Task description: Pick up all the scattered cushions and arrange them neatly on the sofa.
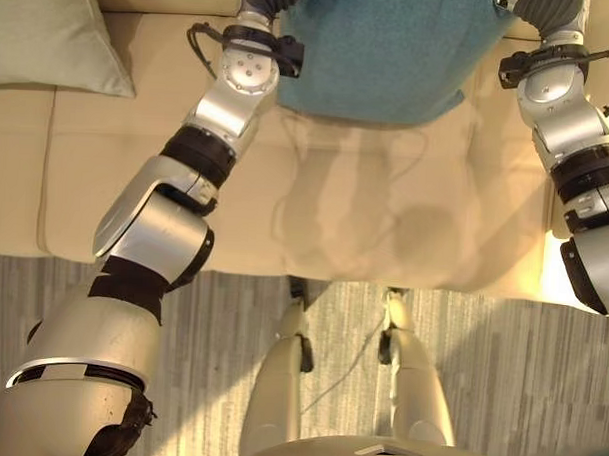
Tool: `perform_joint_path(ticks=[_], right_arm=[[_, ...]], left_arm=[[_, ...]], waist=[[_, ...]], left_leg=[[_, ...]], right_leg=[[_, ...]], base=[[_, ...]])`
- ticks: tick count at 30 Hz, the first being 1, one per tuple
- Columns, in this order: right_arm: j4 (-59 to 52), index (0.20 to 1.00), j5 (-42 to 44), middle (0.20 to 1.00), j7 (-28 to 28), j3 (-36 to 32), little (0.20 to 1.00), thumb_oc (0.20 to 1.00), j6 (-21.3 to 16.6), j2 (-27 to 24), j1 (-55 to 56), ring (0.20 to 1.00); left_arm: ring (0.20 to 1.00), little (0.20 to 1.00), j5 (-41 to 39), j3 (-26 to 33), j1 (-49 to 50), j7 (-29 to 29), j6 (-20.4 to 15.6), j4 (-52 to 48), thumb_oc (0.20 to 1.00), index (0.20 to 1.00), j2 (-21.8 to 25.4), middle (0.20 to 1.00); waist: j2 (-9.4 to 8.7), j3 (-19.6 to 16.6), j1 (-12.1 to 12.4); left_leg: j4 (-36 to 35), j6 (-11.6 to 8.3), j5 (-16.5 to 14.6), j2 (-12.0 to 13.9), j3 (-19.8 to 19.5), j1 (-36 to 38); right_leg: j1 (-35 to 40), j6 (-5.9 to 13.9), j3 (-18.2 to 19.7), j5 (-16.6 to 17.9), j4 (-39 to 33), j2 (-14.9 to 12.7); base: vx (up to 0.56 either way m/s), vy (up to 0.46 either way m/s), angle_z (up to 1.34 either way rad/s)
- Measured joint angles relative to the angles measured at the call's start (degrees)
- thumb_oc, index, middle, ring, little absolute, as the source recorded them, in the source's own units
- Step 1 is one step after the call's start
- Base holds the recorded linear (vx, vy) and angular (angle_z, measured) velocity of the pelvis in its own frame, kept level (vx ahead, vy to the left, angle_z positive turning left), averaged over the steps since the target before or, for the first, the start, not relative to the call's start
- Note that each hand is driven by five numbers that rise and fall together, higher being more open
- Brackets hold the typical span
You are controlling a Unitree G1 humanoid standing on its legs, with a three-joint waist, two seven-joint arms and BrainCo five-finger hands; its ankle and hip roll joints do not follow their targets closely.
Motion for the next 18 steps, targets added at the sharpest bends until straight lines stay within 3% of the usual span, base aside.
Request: perform_joint_path(ticks=[5, 11, 18], right_arm=[[2.92, 1.000, -2.50, 1.000, 0.68, 7.48, 1.000, 1.000, 3.25, -2.38, -8.00, 1.000], [2.38, 1.000, -3.39, 1.000, 0.88, 7.51, 1.000, 1.000, 4.02, -6.49, -8.28, 1.000], [2.29, 1.000, -3.25, 1.000, 2.02, 7.64, 1.000, 1.000, 4.00, -15.14, -8.30, 1.000]], left_arm=[[1.000, 1.000, -0.07, -0.14, -5.90, 0.38, 1.30, 5.01, 1.000, 1.000, 2.34, 1.000], [1.000, 1.000, -0.07, -0.07, -6.56, 0.28, 1.30, 4.68, 1.000, 1.000, 5.87, 1.000], [1.000, 1.000, 0.04, -1.02, -6.60, -1.35, 1.01, 3.78, 1.000, 1.000, 11.88, 1.000]], waist=[[0.11, 0.04, 0.20], [0.11, 0.03, 0.18], [0.08, -0.05, -0.25]], left_leg=[[-0.02, -0.43, 0.51, 0.15, 0.10, -0.38], [-0.04, -0.43, 0.51, 0.07, 0.09, 0.44], [-0.11, -0.43, 0.51, -0.08, 0.03, 4.10]], right_leg=[[-0.71, -0.47, 0.18, 0.38, 0.02, 0.10], [0.10, -0.48, 0.18, 0.39, 0.03, -0.10], [3.85, -0.30, 0.15, 0.23, 0.03, -0.17]], base=[[0.00, -0.004, -0.03], [0.00, 0.000, 0.00], [0.00, 0.000, 0.00]])
